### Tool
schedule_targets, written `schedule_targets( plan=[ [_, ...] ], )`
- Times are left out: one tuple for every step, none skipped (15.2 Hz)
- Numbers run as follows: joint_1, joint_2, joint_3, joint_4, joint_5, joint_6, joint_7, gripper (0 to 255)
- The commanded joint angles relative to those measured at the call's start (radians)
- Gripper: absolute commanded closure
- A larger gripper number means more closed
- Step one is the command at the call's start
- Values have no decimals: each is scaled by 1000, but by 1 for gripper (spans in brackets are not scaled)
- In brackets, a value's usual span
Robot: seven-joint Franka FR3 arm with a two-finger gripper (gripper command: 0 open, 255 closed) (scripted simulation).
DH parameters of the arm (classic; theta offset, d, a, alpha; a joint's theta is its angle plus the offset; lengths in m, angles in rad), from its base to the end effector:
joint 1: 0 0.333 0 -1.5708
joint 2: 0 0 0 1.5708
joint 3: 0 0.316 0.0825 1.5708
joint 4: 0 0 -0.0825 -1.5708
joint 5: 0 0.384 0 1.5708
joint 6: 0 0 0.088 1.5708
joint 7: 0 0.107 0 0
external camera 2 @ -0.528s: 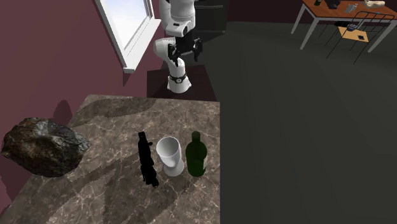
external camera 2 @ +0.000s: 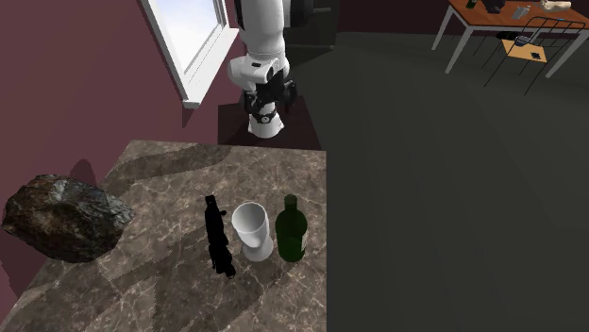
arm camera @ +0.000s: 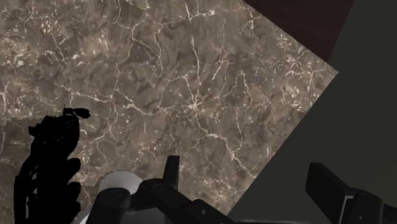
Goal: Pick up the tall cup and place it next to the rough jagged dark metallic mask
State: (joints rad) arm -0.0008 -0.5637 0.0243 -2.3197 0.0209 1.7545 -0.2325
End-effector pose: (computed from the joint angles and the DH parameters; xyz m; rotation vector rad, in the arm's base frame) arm 0.3812 0.0122 0.5474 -3.1098 -0.3882 0.0012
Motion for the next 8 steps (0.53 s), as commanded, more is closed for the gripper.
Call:
schedule_targets(
  plan=[
    [-5,63,-10,22,-6,52,-18,0],
    [-7,97,-16,35,-8,76,-27,0],
    [-9,132,-21,50,-10,100,-36,0],
    [-11,166,-26,66,-12,122,-45,0],
    [-13,201,-31,83,-13,143,-54,0],
    [-14,236,-36,102,-13,164,-63,0],
    [-16,272,-41,122,-14,183,-72,0],
    [-18,307,-45,143,-13,201,-81,0]
  ],
)
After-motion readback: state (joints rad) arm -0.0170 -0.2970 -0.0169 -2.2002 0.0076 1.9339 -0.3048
